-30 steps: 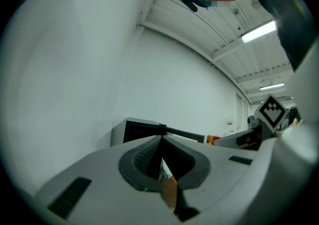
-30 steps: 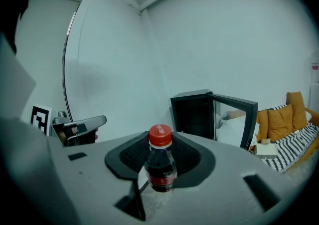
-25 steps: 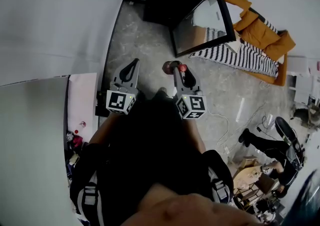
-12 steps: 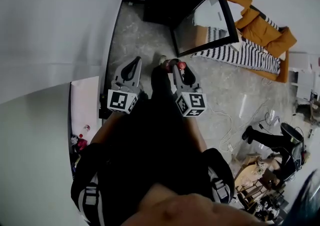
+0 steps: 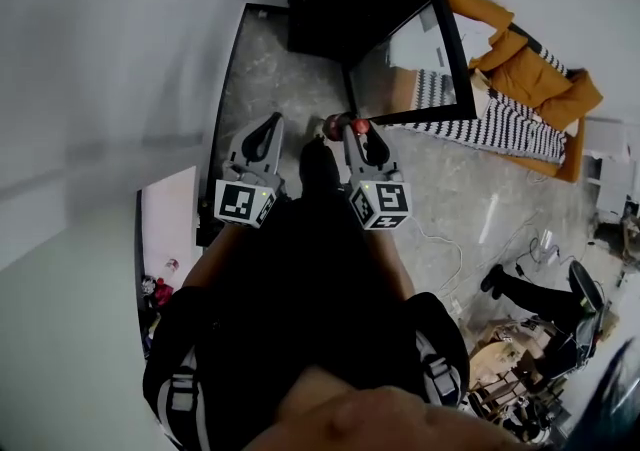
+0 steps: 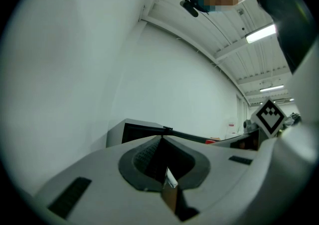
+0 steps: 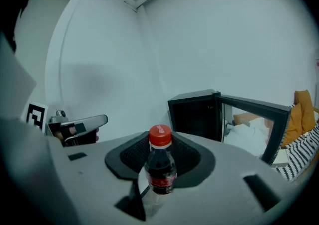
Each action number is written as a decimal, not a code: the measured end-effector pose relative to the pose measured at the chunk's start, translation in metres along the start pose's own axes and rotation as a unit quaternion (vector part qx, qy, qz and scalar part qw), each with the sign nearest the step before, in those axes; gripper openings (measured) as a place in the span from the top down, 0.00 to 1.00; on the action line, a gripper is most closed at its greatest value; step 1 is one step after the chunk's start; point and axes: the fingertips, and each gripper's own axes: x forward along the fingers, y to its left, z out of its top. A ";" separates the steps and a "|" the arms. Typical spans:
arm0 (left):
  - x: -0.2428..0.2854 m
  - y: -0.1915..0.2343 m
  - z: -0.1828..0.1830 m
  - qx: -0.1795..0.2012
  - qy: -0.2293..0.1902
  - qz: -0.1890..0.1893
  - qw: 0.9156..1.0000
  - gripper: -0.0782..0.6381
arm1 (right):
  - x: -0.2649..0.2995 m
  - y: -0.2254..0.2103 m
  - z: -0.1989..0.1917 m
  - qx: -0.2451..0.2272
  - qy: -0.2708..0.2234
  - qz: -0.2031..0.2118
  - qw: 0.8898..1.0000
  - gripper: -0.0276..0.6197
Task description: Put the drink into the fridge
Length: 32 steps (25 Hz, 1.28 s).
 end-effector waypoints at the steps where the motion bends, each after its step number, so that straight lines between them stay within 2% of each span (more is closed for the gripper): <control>1: 0.012 0.001 0.001 0.000 0.000 0.001 1.000 0.88 | 0.008 -0.007 0.003 0.000 0.001 0.003 1.000 0.76; 10: 0.124 0.011 0.000 0.007 0.013 0.015 1.000 0.88 | 0.088 -0.073 0.038 -0.020 0.008 0.028 0.999 0.76; 15: 0.171 0.017 0.003 0.004 0.013 0.035 0.999 0.88 | 0.130 -0.103 0.053 -0.038 0.012 0.043 0.998 0.76; 24: 0.219 0.032 0.009 0.014 0.010 0.074 0.997 0.88 | 0.189 -0.130 0.066 -0.045 0.016 0.077 0.996 0.76; 32: 0.245 0.050 0.005 0.005 0.014 0.075 0.997 0.88 | 0.236 -0.145 0.064 -0.044 0.027 0.065 0.997 0.76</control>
